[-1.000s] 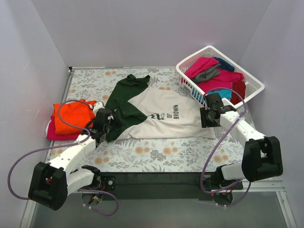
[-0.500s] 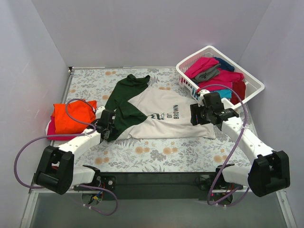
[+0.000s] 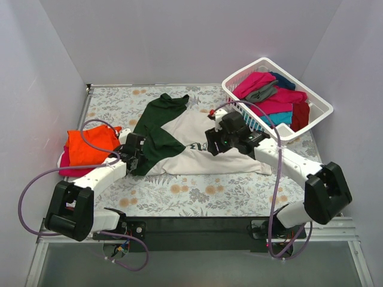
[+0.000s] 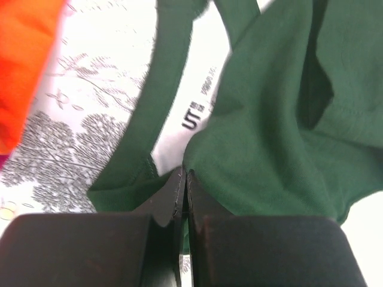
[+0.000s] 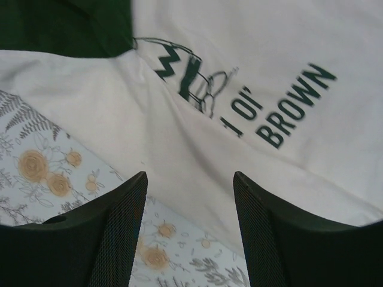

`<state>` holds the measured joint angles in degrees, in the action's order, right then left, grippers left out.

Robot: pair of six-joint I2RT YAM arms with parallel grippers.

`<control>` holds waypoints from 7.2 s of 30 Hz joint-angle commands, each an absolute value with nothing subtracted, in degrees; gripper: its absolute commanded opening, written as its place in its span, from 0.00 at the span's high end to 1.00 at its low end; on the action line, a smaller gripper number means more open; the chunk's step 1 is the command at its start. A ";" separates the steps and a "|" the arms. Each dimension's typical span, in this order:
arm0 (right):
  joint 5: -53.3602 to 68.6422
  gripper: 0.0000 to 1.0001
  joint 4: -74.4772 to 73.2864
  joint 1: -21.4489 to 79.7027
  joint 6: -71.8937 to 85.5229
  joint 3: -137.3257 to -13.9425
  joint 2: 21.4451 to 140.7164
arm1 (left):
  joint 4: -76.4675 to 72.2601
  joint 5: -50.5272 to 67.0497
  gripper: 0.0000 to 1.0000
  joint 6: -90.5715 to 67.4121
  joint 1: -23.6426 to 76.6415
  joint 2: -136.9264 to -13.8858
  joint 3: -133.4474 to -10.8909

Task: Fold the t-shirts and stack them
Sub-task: Fold the tshirt

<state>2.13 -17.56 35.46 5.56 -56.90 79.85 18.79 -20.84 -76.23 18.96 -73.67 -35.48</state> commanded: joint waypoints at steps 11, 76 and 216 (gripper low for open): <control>6.15 0.47 -3.08 48.68 -3.94 -78.65 102.73 | 15.38 -20.31 1.00 -72.42 13.36 -75.41 -40.60; -4.57 0.99 -5.36 42.55 -7.30 -107.23 128.76 | 17.93 -15.03 0.77 -78.31 13.45 -62.84 -31.38; 1.67 0.37 -6.24 48.25 17.31 -36.30 60.47 | 12.57 5.01 1.00 -69.35 14.59 -128.50 -100.37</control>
